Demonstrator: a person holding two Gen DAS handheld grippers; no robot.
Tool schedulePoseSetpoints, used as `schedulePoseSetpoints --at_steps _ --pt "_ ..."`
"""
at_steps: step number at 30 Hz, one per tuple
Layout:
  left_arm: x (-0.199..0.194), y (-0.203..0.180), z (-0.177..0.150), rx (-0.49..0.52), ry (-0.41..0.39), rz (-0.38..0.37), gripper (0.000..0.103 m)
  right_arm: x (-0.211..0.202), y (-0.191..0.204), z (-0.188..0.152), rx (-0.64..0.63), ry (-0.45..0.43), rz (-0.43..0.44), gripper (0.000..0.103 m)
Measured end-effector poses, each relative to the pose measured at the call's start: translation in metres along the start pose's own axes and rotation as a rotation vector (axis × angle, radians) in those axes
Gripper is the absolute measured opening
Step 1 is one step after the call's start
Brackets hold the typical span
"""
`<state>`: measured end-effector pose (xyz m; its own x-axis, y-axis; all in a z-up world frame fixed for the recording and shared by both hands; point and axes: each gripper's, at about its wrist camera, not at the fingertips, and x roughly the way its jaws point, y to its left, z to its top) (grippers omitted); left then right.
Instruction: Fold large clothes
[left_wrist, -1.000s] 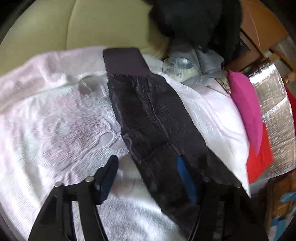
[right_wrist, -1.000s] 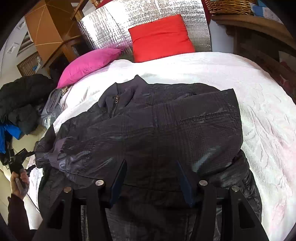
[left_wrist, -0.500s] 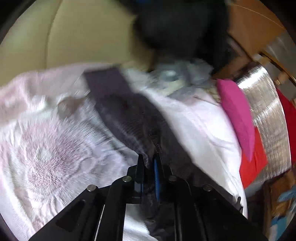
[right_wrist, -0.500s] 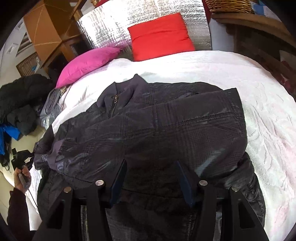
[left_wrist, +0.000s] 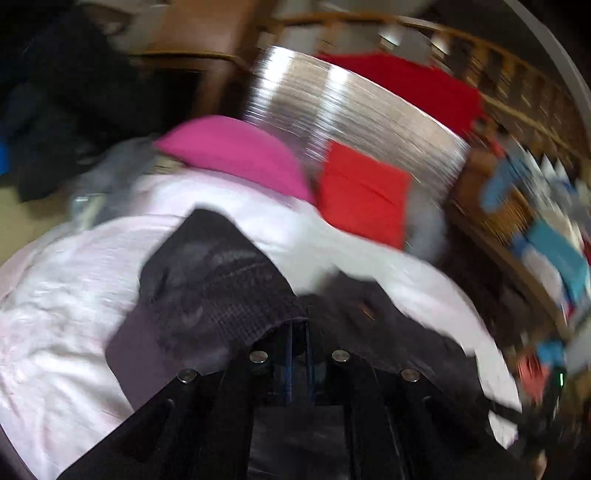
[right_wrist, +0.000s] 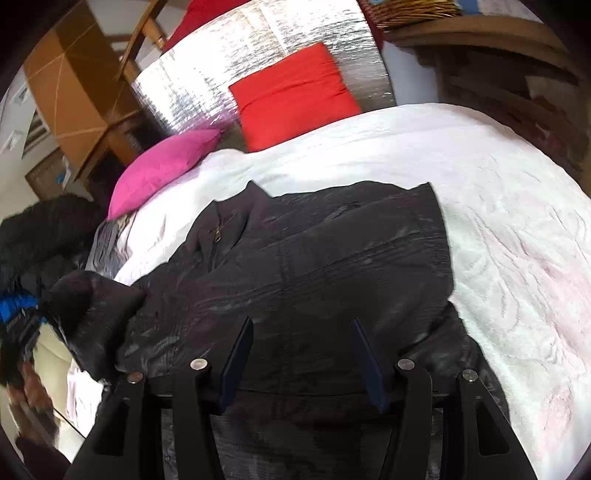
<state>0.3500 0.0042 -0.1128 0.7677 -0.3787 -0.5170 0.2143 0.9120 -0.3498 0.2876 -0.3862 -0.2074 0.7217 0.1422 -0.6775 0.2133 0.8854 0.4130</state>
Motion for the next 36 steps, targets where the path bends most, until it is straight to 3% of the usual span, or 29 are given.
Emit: schedulePoseSetpoints --at_steps 9,10,12,14,17,20,24,27,30,31,33,34,36 --pt "0.060 -0.088 -0.076 0.175 0.305 -0.128 0.006 0.000 -0.032 0.007 0.123 0.002 0.013 0.059" --pt "0.063 -0.093 -0.083 0.184 0.349 -0.143 0.012 0.001 -0.033 0.007 0.126 0.004 0.015 0.059" --pt "0.067 -0.098 -0.093 0.179 0.435 -0.178 0.037 0.002 -0.035 0.009 0.131 0.015 0.018 0.059" --pt "0.056 -0.098 -0.092 0.174 0.418 -0.202 0.065 0.004 -0.037 0.009 0.140 0.030 0.026 0.059" --pt "0.022 -0.095 -0.080 0.200 0.318 -0.200 0.072 0.002 -0.040 0.010 0.162 0.040 0.064 0.060" --pt "-0.007 -0.072 -0.056 0.176 0.210 -0.211 0.078 -0.003 -0.038 0.009 0.175 0.048 0.143 0.068" --pt "-0.020 -0.021 -0.029 0.072 0.115 -0.085 0.080 -0.007 -0.015 0.005 0.082 0.049 0.178 0.069" --pt "-0.006 0.023 -0.022 -0.100 0.132 0.041 0.080 -0.007 0.014 -0.004 -0.038 0.059 0.197 0.069" --pt "0.017 0.054 -0.031 -0.234 0.213 0.142 0.078 -0.005 0.046 -0.014 -0.158 0.071 0.213 0.069" --pt "0.024 0.058 -0.034 -0.243 0.243 0.183 0.077 -0.004 0.058 -0.018 -0.196 0.072 0.211 0.069" --pt "0.034 0.060 -0.041 -0.215 0.292 0.253 0.063 -0.002 0.079 -0.026 -0.264 0.064 0.209 0.071" --pt "0.038 0.060 -0.045 -0.197 0.312 0.269 0.057 -0.001 0.091 -0.030 -0.301 0.056 0.204 0.078" --pt "0.043 0.055 -0.052 -0.147 0.335 0.298 0.057 0.005 0.113 -0.037 -0.364 0.046 0.199 0.080"
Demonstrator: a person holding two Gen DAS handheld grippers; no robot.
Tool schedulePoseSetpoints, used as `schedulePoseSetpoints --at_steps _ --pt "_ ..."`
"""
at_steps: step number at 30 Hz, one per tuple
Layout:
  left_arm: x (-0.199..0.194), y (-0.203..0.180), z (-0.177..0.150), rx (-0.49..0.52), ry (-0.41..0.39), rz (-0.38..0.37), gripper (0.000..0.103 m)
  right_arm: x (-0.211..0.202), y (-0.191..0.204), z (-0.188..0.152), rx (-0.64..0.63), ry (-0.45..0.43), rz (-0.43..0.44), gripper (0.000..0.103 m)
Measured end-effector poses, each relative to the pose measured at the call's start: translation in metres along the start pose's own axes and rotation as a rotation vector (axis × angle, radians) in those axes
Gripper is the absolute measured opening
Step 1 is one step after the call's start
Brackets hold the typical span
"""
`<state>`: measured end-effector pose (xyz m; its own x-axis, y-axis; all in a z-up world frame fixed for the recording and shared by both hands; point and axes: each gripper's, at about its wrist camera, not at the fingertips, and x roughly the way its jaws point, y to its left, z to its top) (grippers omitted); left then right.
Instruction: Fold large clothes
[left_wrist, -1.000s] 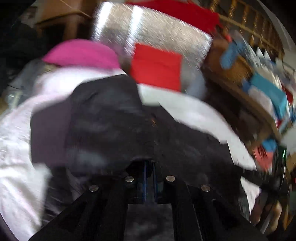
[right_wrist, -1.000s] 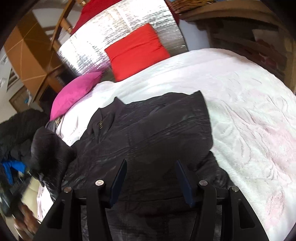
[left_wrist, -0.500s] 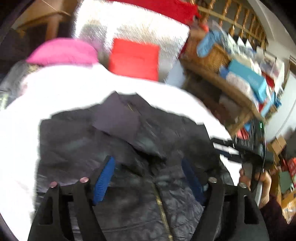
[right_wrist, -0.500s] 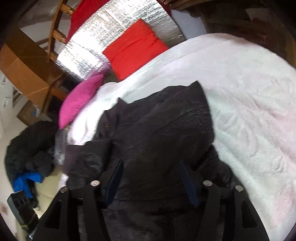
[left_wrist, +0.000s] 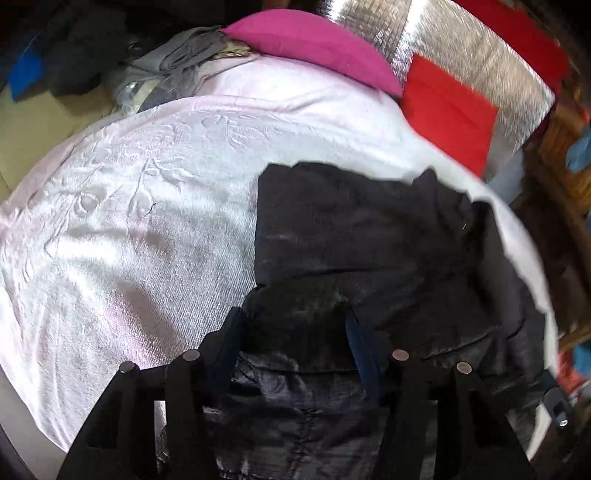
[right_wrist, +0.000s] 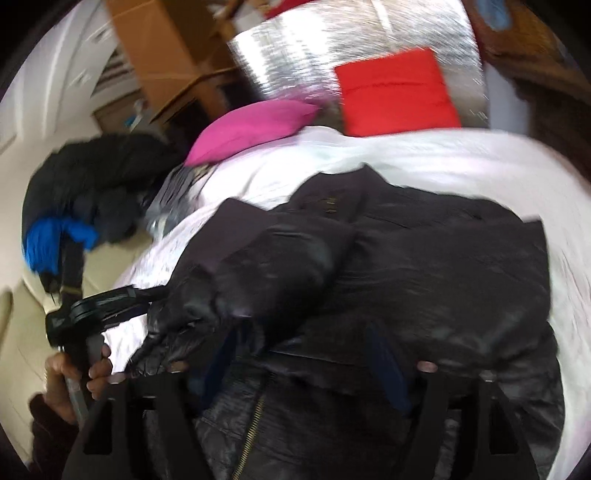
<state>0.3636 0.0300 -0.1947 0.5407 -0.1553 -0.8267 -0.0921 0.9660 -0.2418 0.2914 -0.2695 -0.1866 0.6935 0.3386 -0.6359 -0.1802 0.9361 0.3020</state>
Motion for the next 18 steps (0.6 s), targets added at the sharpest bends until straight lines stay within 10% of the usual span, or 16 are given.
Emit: schedulePoseSetpoints --at_steps 9,18 --pt "0.009 -0.010 -0.005 0.087 0.011 0.022 0.057 0.071 0.029 0.003 -0.074 0.080 -0.169 0.080" --pt "0.004 -0.012 -0.006 0.111 0.016 0.008 0.057 0.025 -0.074 0.004 0.457 -0.059 -0.062 0.078"
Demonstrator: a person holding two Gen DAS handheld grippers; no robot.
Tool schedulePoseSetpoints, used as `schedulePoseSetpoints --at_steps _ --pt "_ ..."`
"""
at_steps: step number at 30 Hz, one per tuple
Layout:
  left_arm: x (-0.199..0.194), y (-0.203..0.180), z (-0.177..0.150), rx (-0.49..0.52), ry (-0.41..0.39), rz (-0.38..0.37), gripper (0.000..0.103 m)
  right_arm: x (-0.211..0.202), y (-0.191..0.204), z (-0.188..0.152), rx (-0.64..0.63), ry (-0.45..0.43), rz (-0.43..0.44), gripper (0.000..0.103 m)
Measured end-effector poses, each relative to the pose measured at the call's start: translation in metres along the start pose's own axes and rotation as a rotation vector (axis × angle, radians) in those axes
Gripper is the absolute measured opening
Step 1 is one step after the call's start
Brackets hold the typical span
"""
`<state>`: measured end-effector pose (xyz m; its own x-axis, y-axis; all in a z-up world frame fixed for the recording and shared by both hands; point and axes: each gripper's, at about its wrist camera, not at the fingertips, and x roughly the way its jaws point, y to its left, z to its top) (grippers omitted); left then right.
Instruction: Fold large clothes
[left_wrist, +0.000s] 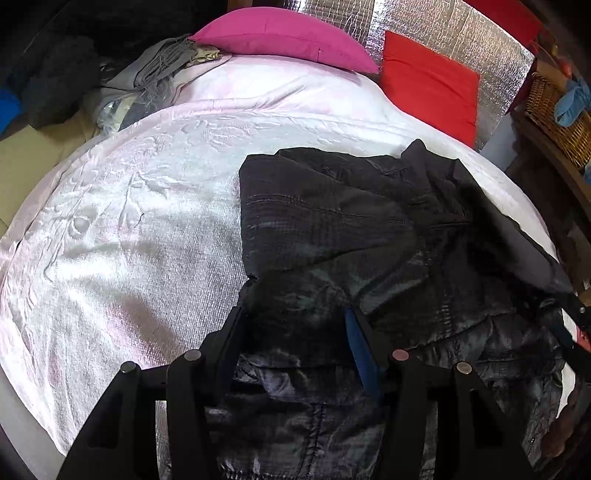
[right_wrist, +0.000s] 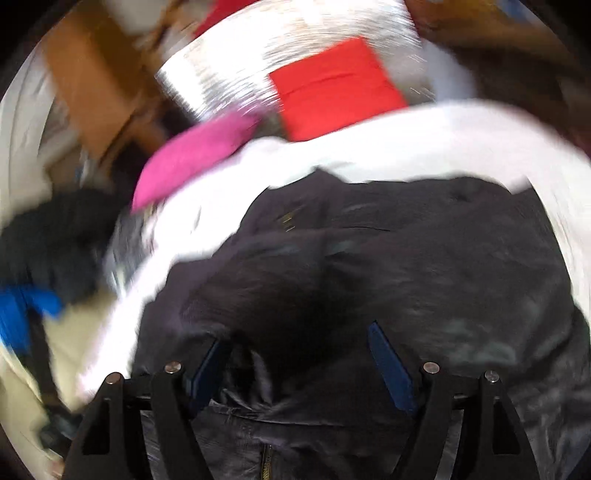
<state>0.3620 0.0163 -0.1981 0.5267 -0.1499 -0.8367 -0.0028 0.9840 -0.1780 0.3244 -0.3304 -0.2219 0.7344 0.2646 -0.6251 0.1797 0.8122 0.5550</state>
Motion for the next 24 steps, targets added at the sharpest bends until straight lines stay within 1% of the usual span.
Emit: schedulePoseSetpoints --at_steps 2,3,6,8,10,11,13,14,16,17,19,20,21,22,24 --pt "-0.001 0.000 0.000 -0.002 -0.001 -0.006 0.057 -0.006 -0.024 0.005 0.093 0.014 0.009 0.079" --pt "-0.002 0.000 0.000 -0.006 -0.001 -0.015 0.057 -0.006 -0.031 0.007 0.113 0.019 0.009 0.079" --pt "-0.004 0.000 0.000 -0.009 -0.005 -0.016 0.057 -0.006 -0.038 0.007 0.111 0.048 0.003 0.079" --pt "-0.001 0.000 0.000 -0.012 0.003 -0.003 0.057 -0.010 -0.022 0.004 0.015 0.070 -0.005 0.079" --pt "0.002 0.000 0.000 -0.009 0.010 0.008 0.057 -0.011 -0.005 0.000 -0.101 0.114 -0.034 0.079" --pt "0.003 -0.001 0.001 -0.007 0.011 0.010 0.057 -0.015 0.004 -0.003 -0.170 0.124 -0.059 0.079" --pt "0.006 -0.002 0.003 -0.001 0.016 0.014 0.057 -0.028 0.023 -0.011 -0.312 0.122 -0.068 0.079" --pt "0.008 -0.003 0.004 0.005 0.018 0.019 0.057 -0.034 0.032 -0.014 -0.380 0.114 -0.067 0.079" --pt "0.010 -0.005 0.007 0.011 0.017 0.025 0.057 -0.044 0.047 -0.021 -0.471 0.068 -0.055 0.079" --pt "0.010 -0.005 0.008 0.008 0.016 0.022 0.057 -0.047 0.057 -0.027 -0.539 0.042 -0.056 0.079" --pt "0.009 -0.002 0.010 -0.011 0.015 0.009 0.055 -0.040 0.074 -0.036 -0.684 0.005 -0.140 0.079" --pt "0.009 -0.001 0.010 -0.017 0.013 0.006 0.052 -0.032 0.078 -0.038 -0.729 0.011 -0.169 0.079" --pt "0.009 0.000 0.011 -0.021 0.009 0.005 0.051 -0.026 0.079 -0.041 -0.747 0.035 -0.170 0.079" --pt "0.009 0.001 0.012 -0.025 0.006 0.003 0.050 -0.020 0.079 -0.041 -0.749 0.066 -0.157 0.079" --pt "0.008 0.004 0.014 -0.041 0.001 -0.004 0.047 -0.005 0.087 -0.037 -0.735 0.124 -0.105 0.079"
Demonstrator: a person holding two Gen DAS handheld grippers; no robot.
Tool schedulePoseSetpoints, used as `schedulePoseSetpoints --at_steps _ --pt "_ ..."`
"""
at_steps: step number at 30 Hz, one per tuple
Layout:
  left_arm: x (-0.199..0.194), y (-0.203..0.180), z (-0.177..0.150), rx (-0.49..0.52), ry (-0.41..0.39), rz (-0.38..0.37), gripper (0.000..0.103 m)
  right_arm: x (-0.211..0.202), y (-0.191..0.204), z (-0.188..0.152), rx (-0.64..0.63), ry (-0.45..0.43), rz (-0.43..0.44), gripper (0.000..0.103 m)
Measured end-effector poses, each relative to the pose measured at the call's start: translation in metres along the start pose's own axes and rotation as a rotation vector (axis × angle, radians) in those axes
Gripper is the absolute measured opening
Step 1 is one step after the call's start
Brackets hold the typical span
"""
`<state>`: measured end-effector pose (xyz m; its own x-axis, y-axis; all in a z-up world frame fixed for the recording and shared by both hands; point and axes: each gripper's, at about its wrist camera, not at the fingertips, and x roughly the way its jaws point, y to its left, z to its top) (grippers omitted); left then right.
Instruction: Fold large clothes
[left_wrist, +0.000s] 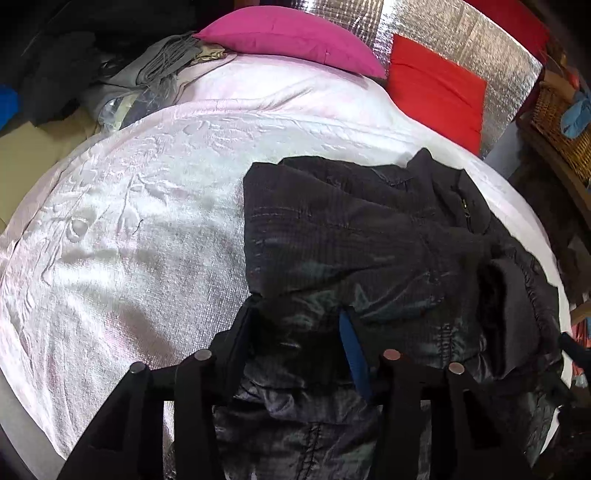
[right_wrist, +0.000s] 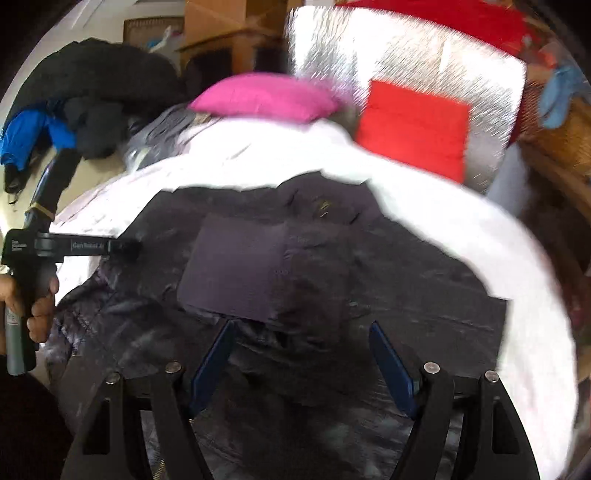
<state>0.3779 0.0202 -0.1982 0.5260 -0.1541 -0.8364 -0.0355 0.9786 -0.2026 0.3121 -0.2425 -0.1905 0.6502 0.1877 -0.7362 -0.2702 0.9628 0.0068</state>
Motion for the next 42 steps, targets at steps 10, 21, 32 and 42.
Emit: schedulePoseSetpoints --at_steps 10,21,32,42 --pt "0.004 0.001 0.004 -0.012 0.015 -0.007 0.046 0.043 0.030 0.018 0.075 0.070 0.148 0.079" --pt "0.005 0.001 0.003 -0.010 0.018 -0.018 0.046 0.050 0.026 0.021 0.140 0.071 0.010 0.032" --pt "-0.006 0.001 0.004 -0.004 -0.037 0.001 0.046 -0.027 -0.116 -0.002 0.623 -0.132 0.255 0.025" --pt "0.002 -0.009 0.006 0.020 -0.038 0.039 0.046 0.006 -0.234 -0.089 1.150 -0.082 0.428 0.027"
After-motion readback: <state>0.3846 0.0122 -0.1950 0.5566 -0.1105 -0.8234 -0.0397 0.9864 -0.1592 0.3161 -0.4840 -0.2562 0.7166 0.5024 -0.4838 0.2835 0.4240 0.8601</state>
